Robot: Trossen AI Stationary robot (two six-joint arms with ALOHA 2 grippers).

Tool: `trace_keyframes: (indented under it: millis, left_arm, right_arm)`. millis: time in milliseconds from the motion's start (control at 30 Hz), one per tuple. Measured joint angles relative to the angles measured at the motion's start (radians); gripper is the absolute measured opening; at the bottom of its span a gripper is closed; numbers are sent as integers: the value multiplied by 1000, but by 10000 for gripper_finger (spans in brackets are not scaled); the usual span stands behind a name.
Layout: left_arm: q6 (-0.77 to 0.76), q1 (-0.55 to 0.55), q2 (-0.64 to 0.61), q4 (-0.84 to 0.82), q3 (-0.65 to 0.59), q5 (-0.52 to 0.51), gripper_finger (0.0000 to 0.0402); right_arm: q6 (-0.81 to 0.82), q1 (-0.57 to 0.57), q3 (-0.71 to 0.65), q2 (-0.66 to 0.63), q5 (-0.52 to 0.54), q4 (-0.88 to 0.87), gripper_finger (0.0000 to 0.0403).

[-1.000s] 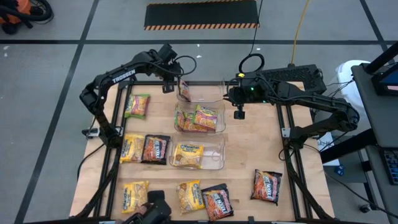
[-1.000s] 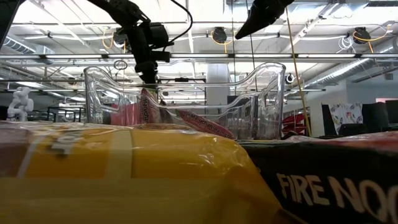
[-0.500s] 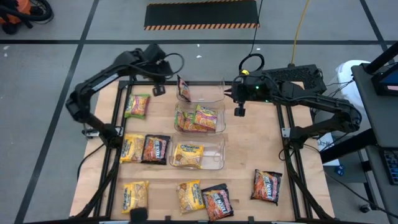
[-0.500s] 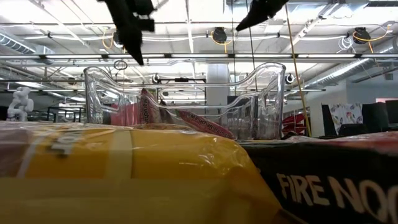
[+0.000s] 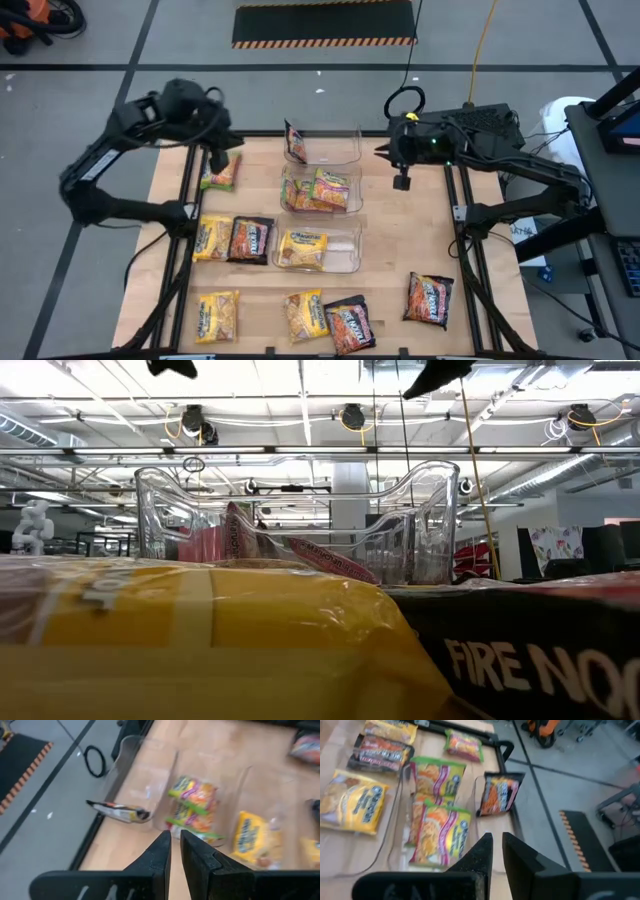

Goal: Sort Maruchan noodles
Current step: Put the black noodle pack into the top transparent bin

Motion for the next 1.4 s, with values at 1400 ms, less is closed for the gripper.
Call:
trace_keyframes:
  millis: [1400]
  left_arm:
    - [-175, -324, -146, -261, -2, 0, 49]
  right_arm:
    - [940, 1, 0, -96, -421, -805, 103]
